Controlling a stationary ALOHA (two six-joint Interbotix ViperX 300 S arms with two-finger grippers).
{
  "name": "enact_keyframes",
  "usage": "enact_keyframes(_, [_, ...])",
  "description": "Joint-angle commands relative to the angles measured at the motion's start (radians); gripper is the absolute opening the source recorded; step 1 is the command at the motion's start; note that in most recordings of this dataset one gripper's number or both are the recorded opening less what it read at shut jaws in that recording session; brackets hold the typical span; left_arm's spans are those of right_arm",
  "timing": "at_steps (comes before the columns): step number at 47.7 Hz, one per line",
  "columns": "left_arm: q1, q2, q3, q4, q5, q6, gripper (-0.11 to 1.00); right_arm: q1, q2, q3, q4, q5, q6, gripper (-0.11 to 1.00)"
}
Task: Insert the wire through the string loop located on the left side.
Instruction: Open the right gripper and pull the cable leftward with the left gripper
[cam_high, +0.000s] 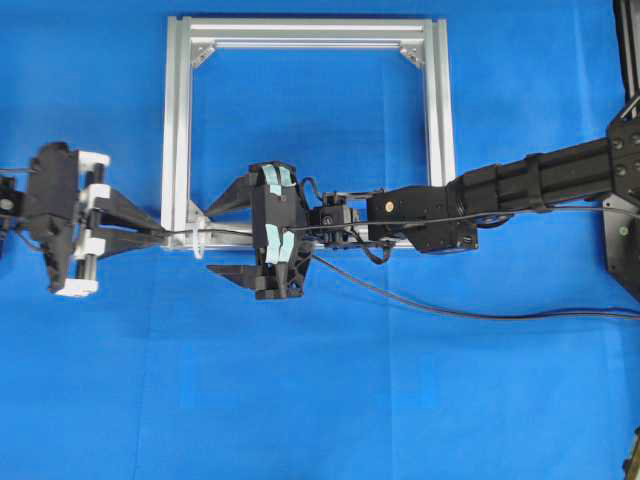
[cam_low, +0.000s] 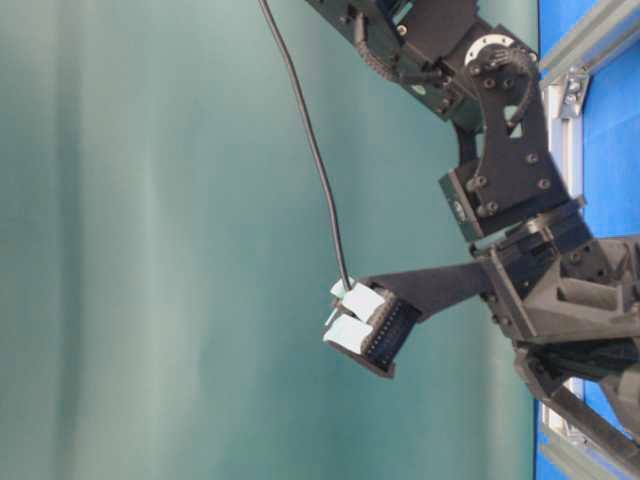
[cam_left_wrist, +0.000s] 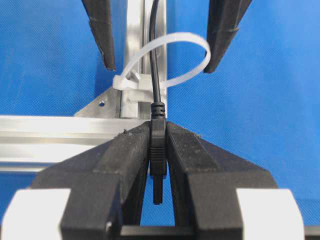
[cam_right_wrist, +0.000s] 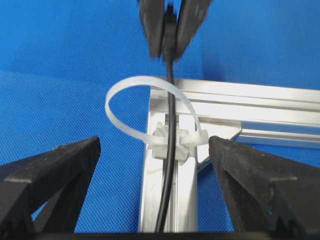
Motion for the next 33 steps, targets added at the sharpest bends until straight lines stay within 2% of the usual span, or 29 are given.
enact_keyframes(1, [0.002,-0.080,0.008,0.002,0.038,-0.009,0.08,-0.002,-0.031,-0.006,0.000,-0.003,0.002,0.96])
enact_keyframes(8, [-0.003,-0.230,-0.003,0.002,0.186,-0.026,0.08,-0.002,-0.031,-0.006,0.000,-0.003,0.000,0.96])
enact_keyframes(24, [-0.005,-0.652,-0.017,0.002,0.629,-0.028,0.08,-0.003,-0.032,-0.006,-0.003,-0.003,-0.002,0.96])
enact_keyframes(33, [-0.005,-0.870,-0.037,0.005,0.742,-0.026,0.08,-0.005,-0.031,-0.006,-0.003,-0.005,-0.002,0.96])
